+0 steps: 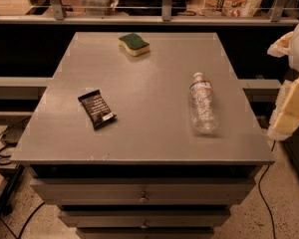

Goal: Pick sponge

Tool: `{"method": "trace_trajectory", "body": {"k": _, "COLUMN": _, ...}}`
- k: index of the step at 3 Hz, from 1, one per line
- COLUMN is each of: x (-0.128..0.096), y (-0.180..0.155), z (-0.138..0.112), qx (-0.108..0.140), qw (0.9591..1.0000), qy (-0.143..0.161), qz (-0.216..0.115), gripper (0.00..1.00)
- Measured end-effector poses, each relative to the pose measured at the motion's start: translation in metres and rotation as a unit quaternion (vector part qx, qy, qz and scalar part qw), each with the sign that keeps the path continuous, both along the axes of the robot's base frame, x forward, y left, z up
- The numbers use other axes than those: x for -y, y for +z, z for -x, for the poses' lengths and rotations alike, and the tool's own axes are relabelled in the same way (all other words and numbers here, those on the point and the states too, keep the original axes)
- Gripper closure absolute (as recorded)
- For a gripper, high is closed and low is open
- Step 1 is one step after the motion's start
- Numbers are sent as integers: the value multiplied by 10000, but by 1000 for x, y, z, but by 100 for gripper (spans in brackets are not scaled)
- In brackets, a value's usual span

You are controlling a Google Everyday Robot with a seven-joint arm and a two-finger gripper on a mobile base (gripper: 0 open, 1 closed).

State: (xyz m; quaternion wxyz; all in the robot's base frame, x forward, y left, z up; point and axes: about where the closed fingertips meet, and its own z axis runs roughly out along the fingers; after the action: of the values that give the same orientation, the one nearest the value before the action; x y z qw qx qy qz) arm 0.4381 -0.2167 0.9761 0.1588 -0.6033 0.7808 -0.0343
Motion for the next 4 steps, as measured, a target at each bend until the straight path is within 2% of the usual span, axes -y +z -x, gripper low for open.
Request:
{"method": "trace_trajectory", "body": {"k": 1, "x": 0, "y": 1, "z": 0, "qx": 15, "qw": 10000, "qy": 2, "qz": 7, "gripper": 0}}
{"method": "trace_trajectory", "body": {"k": 2, "x": -10, "y": 3, "z": -6, "qx": 27, "qw": 9995, "qy": 165, "qz": -277, "gripper": 0}}
{"method": "trace_trajectory", "body": {"k": 3, "x": -37, "y": 9, "z": -14, "qx": 89, "qw": 9950, "qy": 552, "qz": -827, "gripper": 0}}
{"method": "trace_trajectory", "body": {"k": 4, "x": -74, "y": 18, "z": -18, "qx": 288, "qw": 9850, "qy": 830, "qz": -1483, "gripper": 0}}
